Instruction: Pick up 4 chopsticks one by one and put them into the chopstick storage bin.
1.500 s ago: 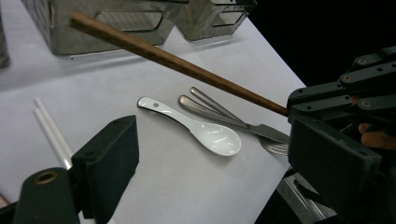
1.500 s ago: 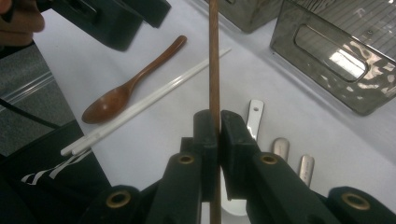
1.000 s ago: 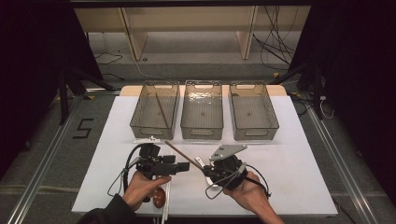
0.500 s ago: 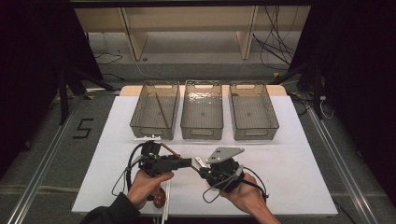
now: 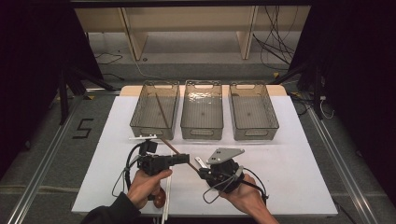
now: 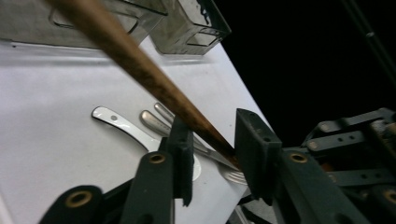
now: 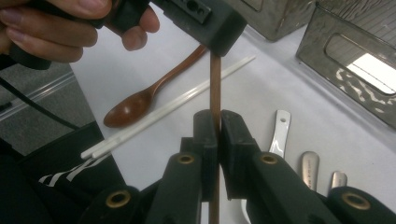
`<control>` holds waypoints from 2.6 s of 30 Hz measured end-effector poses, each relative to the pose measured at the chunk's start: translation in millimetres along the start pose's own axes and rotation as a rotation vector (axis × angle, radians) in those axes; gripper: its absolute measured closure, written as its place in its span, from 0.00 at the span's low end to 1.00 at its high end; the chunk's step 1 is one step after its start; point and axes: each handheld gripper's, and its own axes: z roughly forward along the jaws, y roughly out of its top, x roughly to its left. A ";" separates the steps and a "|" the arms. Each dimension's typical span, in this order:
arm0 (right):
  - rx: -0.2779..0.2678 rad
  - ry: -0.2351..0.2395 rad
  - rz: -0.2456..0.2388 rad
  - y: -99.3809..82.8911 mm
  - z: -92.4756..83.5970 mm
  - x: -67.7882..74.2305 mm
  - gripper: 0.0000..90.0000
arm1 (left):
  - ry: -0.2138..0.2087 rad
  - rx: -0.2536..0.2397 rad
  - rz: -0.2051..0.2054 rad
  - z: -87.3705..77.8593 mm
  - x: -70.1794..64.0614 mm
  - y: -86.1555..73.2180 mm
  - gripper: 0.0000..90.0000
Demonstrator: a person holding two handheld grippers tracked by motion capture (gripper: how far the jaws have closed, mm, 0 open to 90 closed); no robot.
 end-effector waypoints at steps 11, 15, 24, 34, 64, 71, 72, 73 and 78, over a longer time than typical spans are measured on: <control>-0.003 0.019 0.006 -2.6 4.3 0.2 0.96 | -0.114 -0.007 -0.047 -2.1 -0.4 1.3 0.92; -0.001 0.026 0.009 -3.4 5.6 -0.2 0.95 | -0.116 -0.001 -0.037 -2.7 -0.8 1.6 0.93; 0.015 0.049 0.055 -3.4 3.9 -5.7 0.65 | -0.083 0.000 0.006 -8.7 -1.0 8.3 0.93; 0.071 0.033 0.099 -15.9 -5.4 -15.4 0.43 | 0.010 -0.025 0.065 -36.4 7.6 38.2 0.93; 0.075 0.016 0.164 -37.2 -16.4 -26.3 0.31 | 0.246 -0.117 0.053 -85.1 44.6 184.2 0.93; 0.074 0.017 0.165 -37.0 -16.2 -26.2 0.31 | 0.309 -0.130 0.031 -82.8 58.2 201.7 0.93; 0.075 0.018 0.166 -37.0 -16.2 -26.1 0.31 | 0.321 -0.128 0.032 -81.6 59.7 203.6 0.93; 0.075 0.018 0.165 -37.0 -16.1 -26.1 0.31 | 0.327 -0.127 0.028 -79.8 61.7 205.0 0.93; 0.075 0.020 0.162 -37.0 -15.7 -25.8 0.31 | 0.375 -0.098 0.011 -67.6 73.9 206.2 0.92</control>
